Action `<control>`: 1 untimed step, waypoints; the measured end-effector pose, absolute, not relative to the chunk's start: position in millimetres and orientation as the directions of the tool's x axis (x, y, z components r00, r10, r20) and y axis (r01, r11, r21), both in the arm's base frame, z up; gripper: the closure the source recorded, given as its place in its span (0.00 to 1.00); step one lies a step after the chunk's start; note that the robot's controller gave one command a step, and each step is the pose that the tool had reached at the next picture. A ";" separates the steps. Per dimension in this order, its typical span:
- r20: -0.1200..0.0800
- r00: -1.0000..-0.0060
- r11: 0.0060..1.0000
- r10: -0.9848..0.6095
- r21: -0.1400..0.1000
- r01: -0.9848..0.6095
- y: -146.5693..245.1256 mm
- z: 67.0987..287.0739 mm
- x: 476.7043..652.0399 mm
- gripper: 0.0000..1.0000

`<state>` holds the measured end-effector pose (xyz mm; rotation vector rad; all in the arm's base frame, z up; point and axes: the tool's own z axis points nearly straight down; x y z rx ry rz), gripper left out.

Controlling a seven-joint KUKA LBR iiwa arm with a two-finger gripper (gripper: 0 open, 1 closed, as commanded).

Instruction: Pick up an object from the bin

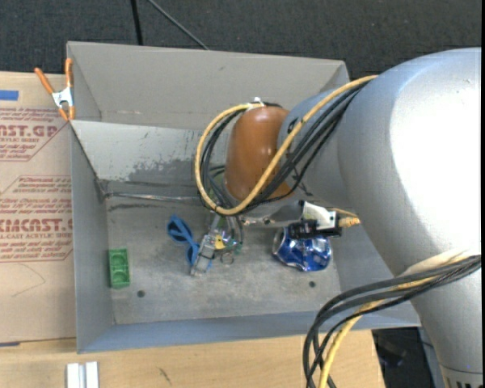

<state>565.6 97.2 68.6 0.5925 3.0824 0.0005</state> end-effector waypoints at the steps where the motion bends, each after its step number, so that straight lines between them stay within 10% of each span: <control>1: -0.003 -0.929 0.929 0.370 0.002 0.370 97.7 70.5 565.8 1.00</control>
Offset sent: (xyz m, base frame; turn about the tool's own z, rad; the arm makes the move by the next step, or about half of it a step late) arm 0.0000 0.0000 0.0000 0.0000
